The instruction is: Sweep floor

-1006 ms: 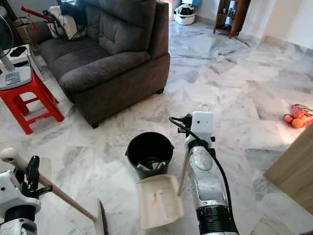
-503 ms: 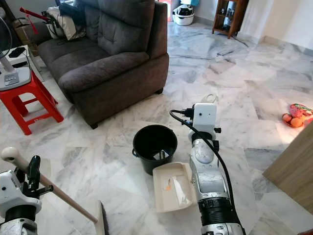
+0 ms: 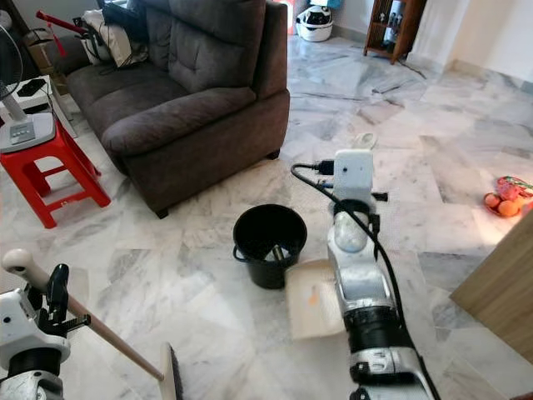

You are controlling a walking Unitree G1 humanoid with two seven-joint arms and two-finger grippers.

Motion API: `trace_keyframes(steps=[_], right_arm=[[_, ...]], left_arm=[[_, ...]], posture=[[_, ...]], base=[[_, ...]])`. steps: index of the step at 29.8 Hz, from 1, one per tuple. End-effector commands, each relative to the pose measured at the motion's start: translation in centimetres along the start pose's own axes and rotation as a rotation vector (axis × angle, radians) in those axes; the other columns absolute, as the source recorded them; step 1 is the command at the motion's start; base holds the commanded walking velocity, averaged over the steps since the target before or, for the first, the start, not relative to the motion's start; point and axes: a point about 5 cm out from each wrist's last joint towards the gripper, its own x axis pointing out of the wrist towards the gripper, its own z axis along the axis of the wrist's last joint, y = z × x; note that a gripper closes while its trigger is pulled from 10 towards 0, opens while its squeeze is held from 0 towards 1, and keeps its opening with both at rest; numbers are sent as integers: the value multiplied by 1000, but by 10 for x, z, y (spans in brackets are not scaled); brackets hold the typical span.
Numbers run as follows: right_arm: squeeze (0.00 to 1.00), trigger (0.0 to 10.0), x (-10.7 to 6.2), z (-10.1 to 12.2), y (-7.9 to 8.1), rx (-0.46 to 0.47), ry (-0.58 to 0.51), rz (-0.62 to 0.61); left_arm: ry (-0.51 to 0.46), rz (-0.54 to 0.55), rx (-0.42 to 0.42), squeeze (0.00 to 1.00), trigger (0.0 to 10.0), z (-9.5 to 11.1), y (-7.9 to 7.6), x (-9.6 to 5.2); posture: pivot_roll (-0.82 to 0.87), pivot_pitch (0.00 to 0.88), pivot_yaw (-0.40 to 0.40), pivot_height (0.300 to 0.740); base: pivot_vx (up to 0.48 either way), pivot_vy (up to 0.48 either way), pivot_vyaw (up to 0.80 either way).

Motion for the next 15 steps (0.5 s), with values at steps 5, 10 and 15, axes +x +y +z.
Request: trace_keyframes(steps=[5,10,15], right_arm=[[0,10000,9,26,-2,-1,-119,-27],[0,10000,13,29,-3,-11,-122,-47],[0,10000,18,30,-4,16,-100,-66]], left_arm=[[-32,3,23,0,10000,6,3,2],[-34,2,23,0,10000,6,3,3],[-35,2,24,0,10000,6,3,4]], posture=[[3,61,78,740],[4,57,79,740],[5,53,78,740]], base=[[0,0,0],[0,0,0],[0,0,0]])
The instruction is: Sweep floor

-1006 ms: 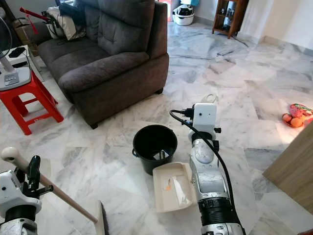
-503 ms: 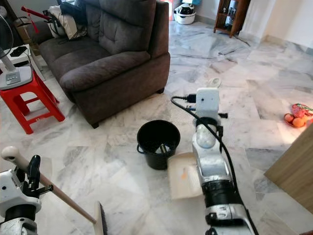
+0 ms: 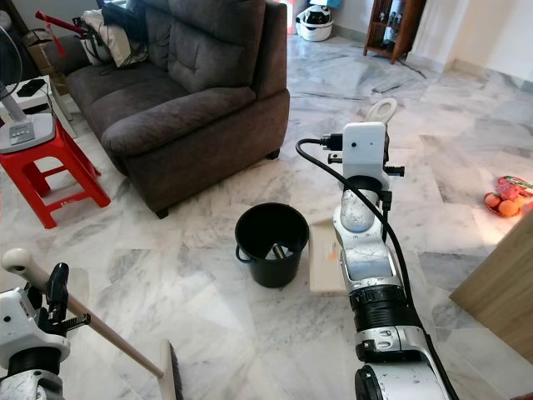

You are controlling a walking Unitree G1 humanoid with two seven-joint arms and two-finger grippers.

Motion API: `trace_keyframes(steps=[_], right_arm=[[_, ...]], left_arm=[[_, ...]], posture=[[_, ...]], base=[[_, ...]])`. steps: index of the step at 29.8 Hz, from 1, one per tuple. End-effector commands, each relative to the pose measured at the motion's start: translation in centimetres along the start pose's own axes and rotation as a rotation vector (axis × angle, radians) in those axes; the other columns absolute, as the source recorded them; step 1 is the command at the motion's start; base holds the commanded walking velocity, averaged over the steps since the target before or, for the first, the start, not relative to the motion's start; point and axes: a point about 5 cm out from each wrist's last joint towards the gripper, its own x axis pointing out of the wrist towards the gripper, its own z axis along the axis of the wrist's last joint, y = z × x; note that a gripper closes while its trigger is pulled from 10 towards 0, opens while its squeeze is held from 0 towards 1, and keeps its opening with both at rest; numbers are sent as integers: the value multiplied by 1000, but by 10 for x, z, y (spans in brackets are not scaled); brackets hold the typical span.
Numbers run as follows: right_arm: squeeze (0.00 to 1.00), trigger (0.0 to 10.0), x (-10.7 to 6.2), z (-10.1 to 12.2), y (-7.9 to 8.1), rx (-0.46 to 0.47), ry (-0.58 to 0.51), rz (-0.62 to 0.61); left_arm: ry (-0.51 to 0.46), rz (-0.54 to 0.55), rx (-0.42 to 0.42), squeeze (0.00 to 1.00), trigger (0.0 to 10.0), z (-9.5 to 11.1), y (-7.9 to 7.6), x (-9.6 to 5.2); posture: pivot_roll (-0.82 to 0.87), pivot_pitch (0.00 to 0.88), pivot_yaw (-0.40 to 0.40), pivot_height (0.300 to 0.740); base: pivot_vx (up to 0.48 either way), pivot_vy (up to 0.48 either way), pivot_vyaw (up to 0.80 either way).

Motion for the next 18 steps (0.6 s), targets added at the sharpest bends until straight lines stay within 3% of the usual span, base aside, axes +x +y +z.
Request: trace_keyframes(steps=[1,18], right_arm=[[0,10000,9,22,-3,37,-65,-32],[0,10000,23,30,-7,59,-44,-94]], left_arm=[[-32,5,19,0,10000,6,2,3],[-31,14,12,0,10000,3,2,4]], posture=[[4,51,76,740],[-4,36,70,740]], base=[[0,0,0],[0,0,0]])
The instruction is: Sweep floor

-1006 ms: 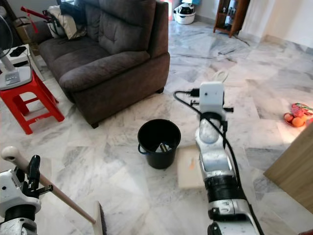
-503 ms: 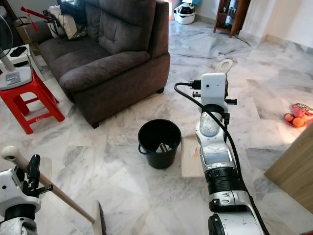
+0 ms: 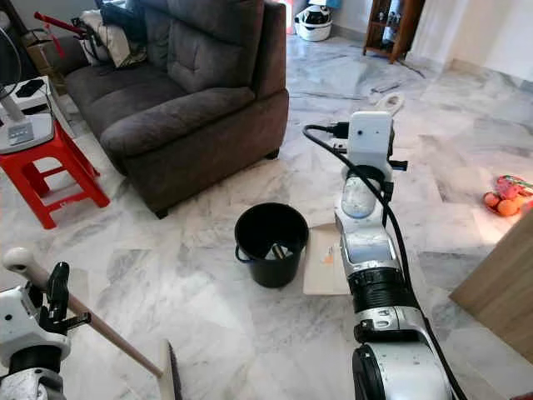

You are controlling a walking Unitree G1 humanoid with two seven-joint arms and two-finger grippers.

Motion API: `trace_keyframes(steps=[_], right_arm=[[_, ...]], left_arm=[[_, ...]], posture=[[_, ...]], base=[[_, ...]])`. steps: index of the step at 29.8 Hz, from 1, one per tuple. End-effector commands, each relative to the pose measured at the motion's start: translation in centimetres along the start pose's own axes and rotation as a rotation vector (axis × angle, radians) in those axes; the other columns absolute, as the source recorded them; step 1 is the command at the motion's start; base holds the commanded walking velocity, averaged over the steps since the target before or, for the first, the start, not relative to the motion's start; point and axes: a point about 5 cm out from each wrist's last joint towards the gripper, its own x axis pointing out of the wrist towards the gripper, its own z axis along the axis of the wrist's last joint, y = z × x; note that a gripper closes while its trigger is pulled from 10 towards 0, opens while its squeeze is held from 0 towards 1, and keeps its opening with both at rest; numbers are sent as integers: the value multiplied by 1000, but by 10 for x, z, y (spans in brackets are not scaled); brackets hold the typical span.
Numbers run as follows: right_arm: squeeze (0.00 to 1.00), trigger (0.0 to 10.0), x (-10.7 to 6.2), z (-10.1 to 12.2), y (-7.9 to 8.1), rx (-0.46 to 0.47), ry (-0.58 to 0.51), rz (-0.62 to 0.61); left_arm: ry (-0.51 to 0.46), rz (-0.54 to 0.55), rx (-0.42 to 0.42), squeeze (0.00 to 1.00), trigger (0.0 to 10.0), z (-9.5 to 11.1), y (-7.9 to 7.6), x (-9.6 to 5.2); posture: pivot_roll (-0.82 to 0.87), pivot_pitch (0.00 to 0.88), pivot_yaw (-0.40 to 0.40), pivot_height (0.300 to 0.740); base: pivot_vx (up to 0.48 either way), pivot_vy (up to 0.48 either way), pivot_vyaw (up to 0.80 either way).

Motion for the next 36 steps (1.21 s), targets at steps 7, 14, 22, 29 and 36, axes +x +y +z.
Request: trace_keyframes(steps=[7,14,22,29,36], right_arm=[[0,10000,15,31,-3,83,-86,-38],[0,10000,20,39,1,93,-108,-42],[0,10000,24,49,2,129,-144,-50],[0,10000,32,65,0,150,-199,-81],[0,10000,35,73,3,166,-215,-81]], left_arm=[[-29,16,12,0,10000,2,3,2],[-29,21,14,0,10000,1,4,2],[-33,29,20,0,10000,1,6,1],[-40,30,27,0,10000,1,7,2],[-41,31,36,0,10000,1,7,1]], posture=[[-7,32,70,740],[-3,30,68,740],[0,27,70,740],[2,24,71,740],[8,26,70,740]], base=[[0,0,0],[0,0,0],[0,0,0],[0,0,0],[0,0,0]])
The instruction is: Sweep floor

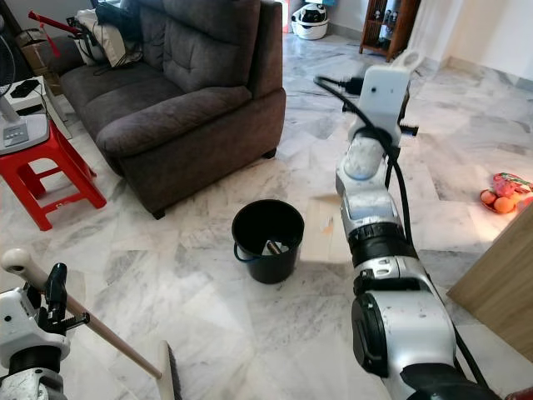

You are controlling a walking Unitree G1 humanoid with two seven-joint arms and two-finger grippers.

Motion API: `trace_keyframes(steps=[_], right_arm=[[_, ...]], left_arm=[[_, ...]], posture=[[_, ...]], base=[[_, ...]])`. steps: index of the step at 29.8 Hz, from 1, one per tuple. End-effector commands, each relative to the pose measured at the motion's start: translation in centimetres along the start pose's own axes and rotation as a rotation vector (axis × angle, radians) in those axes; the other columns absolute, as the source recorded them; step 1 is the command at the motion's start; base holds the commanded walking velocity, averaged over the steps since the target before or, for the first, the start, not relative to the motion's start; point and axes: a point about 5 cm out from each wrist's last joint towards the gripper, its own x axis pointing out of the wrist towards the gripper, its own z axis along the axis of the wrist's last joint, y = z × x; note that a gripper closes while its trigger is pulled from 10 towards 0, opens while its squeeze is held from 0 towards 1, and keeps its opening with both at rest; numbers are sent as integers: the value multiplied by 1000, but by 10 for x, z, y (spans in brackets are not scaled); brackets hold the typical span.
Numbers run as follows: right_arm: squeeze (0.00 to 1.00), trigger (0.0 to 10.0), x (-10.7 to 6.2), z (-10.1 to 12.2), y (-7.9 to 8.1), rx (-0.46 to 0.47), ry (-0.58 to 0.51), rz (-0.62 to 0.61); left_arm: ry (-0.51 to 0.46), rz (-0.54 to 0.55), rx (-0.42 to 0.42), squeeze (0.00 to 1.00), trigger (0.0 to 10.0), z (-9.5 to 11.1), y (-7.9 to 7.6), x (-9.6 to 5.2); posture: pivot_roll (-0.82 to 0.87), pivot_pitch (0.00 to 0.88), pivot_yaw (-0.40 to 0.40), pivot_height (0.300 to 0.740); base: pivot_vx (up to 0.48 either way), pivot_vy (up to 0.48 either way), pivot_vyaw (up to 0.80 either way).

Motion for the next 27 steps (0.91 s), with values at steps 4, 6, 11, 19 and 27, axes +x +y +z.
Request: trace_keyframes(steps=[4,6,11,19,27], right_arm=[[0,10000,4,24,10,67,-80,14],[0,10000,5,24,11,78,-78,17],[0,10000,0,23,24,181,-38,96],[0,10000,-24,14,53,230,-1,205],[0,10000,-24,17,57,325,31,241]], left_arm=[[-31,12,40,0,10000,4,4,-1],[-32,13,40,0,10000,4,5,-1],[-32,12,44,0,10000,4,5,-1],[-28,9,46,0,10000,3,3,-2],[-37,9,45,0,10000,5,1,-3]], posture=[[9,27,69,740],[9,27,69,740],[8,30,68,740],[16,33,60,740],[12,32,51,740]], base=[[0,0,0],[0,0,0],[0,0,0],[0,0,0],[0,0,0]])
